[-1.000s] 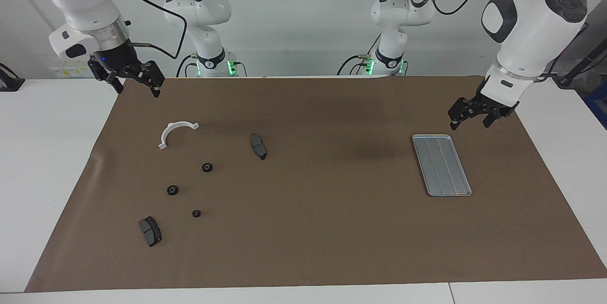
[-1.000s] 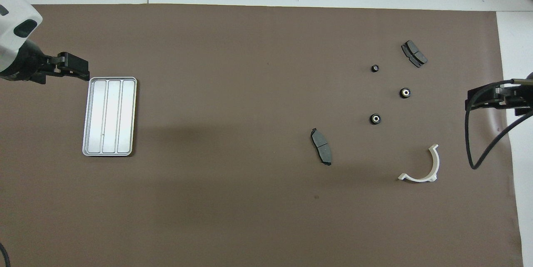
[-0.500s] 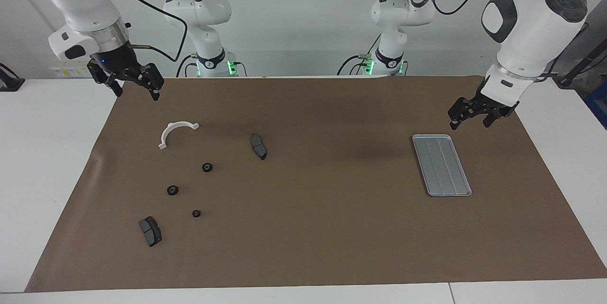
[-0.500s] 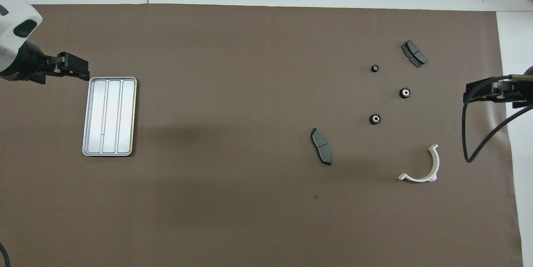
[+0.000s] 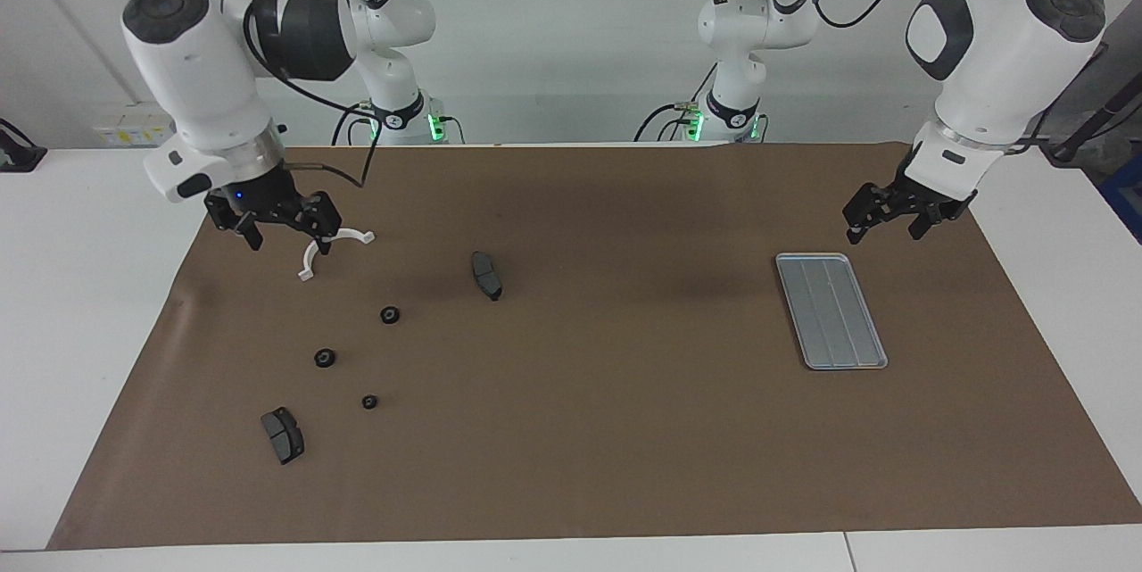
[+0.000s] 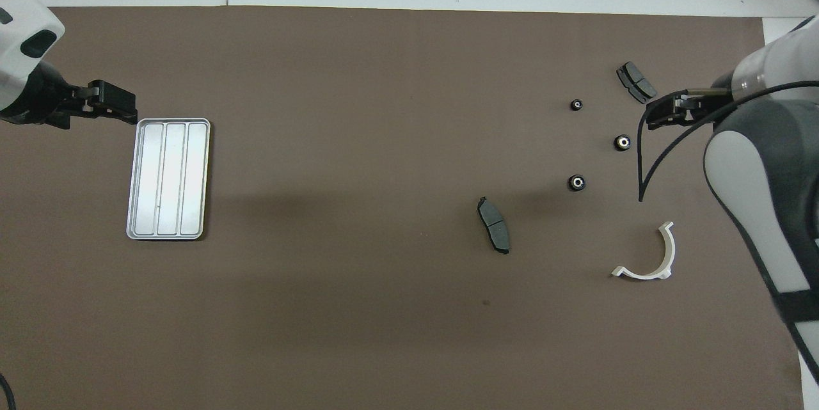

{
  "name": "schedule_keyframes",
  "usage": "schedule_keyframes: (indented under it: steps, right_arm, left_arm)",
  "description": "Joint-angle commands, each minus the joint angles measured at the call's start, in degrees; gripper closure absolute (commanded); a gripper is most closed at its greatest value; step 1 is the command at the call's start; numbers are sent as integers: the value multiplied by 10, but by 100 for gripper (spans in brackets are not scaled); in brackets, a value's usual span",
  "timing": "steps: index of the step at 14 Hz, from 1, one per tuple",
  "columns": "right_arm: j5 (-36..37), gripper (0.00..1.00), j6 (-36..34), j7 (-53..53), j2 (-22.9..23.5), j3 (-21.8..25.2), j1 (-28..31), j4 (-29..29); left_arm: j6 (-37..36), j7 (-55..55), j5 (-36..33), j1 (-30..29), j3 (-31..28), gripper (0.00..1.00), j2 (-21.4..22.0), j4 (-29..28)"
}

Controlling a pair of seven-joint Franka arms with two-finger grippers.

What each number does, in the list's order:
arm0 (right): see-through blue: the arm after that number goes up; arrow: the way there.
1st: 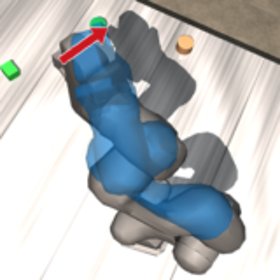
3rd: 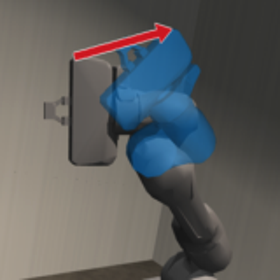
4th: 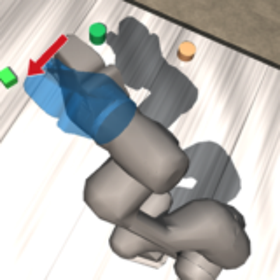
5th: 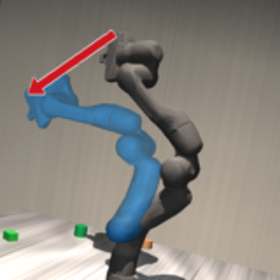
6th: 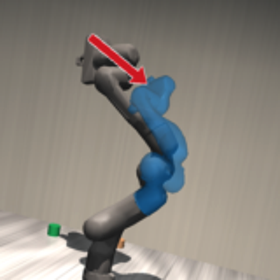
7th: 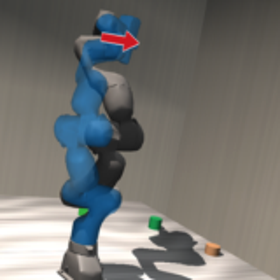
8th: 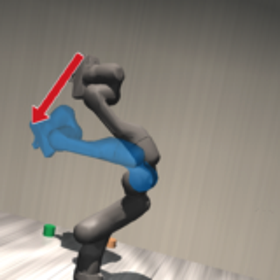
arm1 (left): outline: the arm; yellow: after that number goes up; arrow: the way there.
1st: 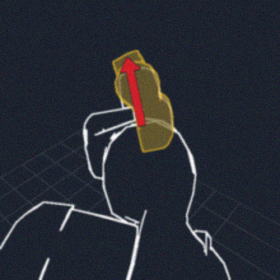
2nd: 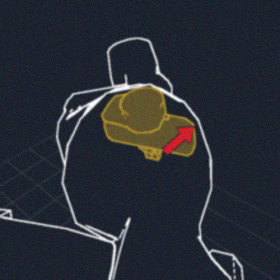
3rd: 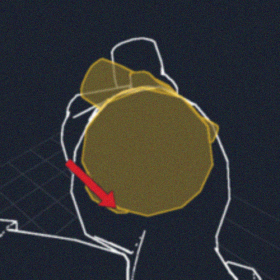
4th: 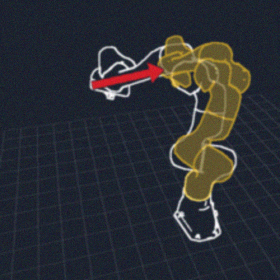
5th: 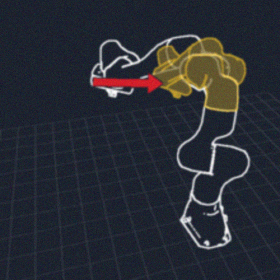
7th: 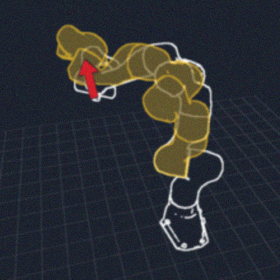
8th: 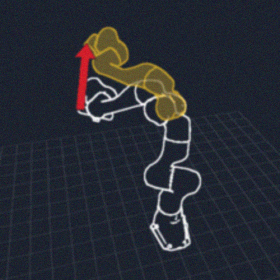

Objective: Pick bearing gear from pile to tray
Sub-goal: 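Reach the right gripper down and grasp the farthest black bearing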

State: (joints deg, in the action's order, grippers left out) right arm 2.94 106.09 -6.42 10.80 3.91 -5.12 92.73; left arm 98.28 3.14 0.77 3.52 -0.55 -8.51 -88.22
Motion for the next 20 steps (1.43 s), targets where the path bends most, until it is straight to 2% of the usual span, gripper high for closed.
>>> schedule_keyframes:
  steps: [1, 9, 13, 16, 17, 19, 20]
  right_arm:
    - [-8, 0, 31, 13, 85, -3, 5, -68]
    - [-15, 0, 172, 60, 214, -40, 6, -67]
    - [-36, 0, 233, 125, 242, -40, 9, -63]
    - [-43, 0, 244, 158, 244, -40, 13, -47]
    - [-46, 3, 260, 169, 241, -40, 14, -34]
    - [-53, 24, 278, 180, 241, -40, 14, -22]
    - [-54, 28, 280, 180, 242, -40, 14, -20]
  left_arm:
    - [10, -9, 1, -2, 0, 0, 17, -22]
    - [10, -9, 1, -2, 0, 0, 17, -21]
    - [10, -9, 1, -3, 0, 0, 17, -21]
    - [10, -9, 1, -3, 0, 0, 17, -21]
    - [10, -9, 1, -3, 0, 0, 17, -21]
    - [10, -10, 1, -3, 0, 0, 17, -21]
    - [11, -9, 1, -3, 0, 0, 17, -21]
